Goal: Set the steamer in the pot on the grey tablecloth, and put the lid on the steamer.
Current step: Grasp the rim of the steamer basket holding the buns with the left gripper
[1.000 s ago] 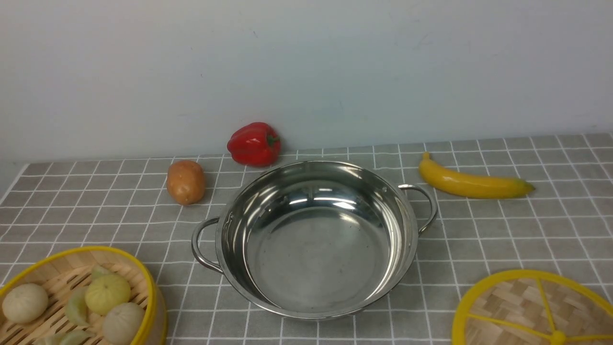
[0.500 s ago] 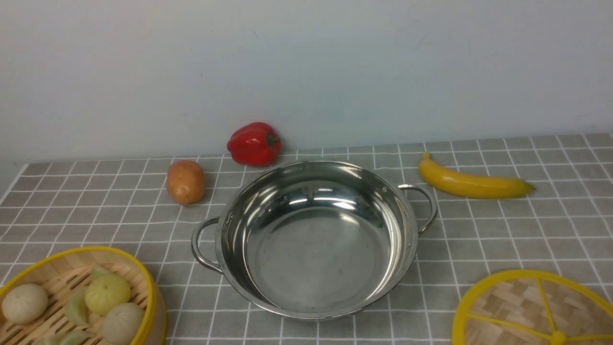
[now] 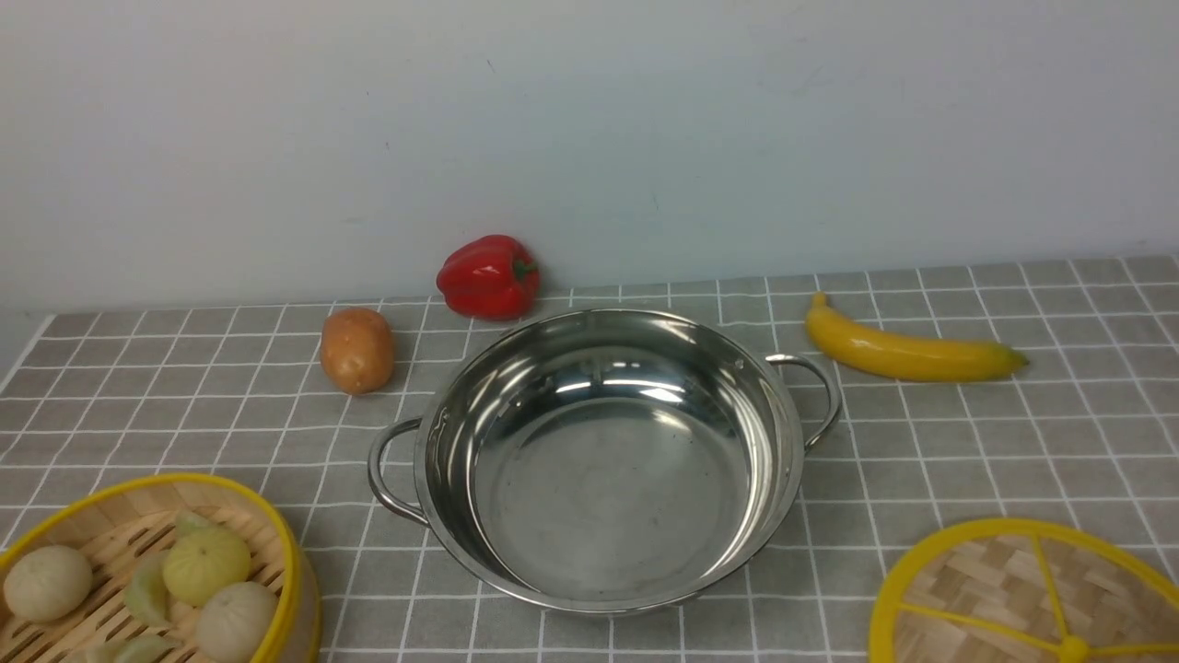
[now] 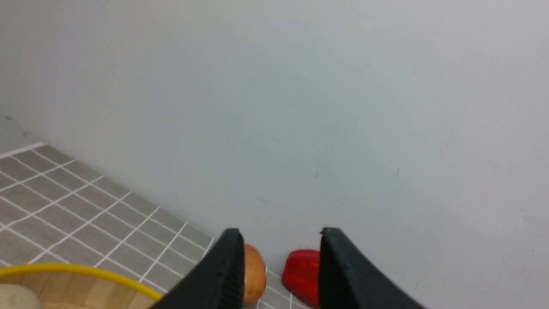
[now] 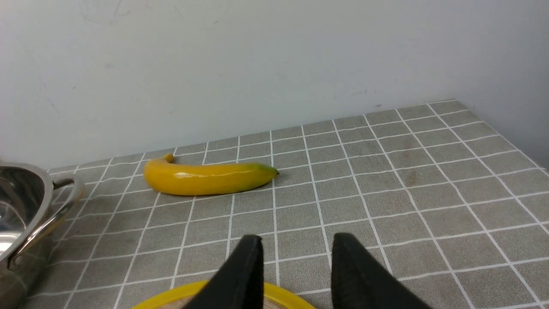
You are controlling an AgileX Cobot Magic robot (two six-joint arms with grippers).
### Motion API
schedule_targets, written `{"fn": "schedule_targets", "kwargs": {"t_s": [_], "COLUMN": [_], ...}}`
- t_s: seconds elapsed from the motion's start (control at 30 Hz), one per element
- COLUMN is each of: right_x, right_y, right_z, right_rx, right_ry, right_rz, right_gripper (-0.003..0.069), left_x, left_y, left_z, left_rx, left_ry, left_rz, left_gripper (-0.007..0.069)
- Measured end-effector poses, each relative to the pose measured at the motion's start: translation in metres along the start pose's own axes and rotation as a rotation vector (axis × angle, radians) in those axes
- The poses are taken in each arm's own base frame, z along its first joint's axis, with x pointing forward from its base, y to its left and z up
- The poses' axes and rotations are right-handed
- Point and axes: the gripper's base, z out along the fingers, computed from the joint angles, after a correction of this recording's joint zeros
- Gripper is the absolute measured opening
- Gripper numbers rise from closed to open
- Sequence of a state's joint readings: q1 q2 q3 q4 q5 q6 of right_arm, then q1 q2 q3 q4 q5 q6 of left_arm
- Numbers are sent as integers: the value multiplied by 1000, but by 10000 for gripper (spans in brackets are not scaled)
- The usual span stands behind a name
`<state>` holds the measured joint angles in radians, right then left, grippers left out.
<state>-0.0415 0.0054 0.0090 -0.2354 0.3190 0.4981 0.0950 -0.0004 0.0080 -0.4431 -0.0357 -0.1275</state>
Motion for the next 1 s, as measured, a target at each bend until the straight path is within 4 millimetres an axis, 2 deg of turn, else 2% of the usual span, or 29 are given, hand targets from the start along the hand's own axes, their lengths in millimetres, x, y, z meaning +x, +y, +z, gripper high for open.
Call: {"fn": "schedule_targets", "kwargs": {"t_s": [0.1, 0.2, 0.23, 0.33, 0.47, 0.57, 0.63, 0.67, 0.77, 0.9, 0.93, 1.0], "right_x": [0, 0, 0, 0, 0, 0, 0, 0, 0, 0, 0, 0], "right_y": [0, 0, 0, 0, 0, 0, 0, 0, 0, 0, 0, 0], "right_z": [0, 0, 0, 0, 0, 0, 0, 0, 0, 0, 0, 0], "right_rx": [0, 0, 0, -1, -1, -1, -2, -2, -2, -2, -2, -2], "right_ry": [0, -1, -1, -2, -3, -3, -3, -3, -4, -4, -4, -4], "right_rz": [0, 0, 0, 0, 0, 0, 0, 0, 0, 0, 0, 0], "right_gripper": [244, 244, 244, 244, 244, 244, 244, 244, 244, 244, 244, 244], "left_x": [-4, -19, -31, -51, -76, -83, -87, -88, -82, -70, -59, -53], "left_y": [-6, -21, -33, -51, -78, -86, -87, -87, -77, -63, -54, -49], "left_z": [-1, -4, -7, -8, -7, 0, 13, 15, 48, 73, 90, 97], "left_rx": [11, 45, 65, 85, 103, 101, 110, 110, 127, 115, 101, 97], "left_ry": [32, 80, 123, 212, 499, 774, 950, 955, 1141, 1286, 1389, 1443], "left_rz": [-10, 40, 106, 221, 360, 472, 609, 622, 802, 862, 873, 871], "left_gripper": [243, 243, 243, 243, 243, 243, 243, 243, 243, 243, 243, 243]}}
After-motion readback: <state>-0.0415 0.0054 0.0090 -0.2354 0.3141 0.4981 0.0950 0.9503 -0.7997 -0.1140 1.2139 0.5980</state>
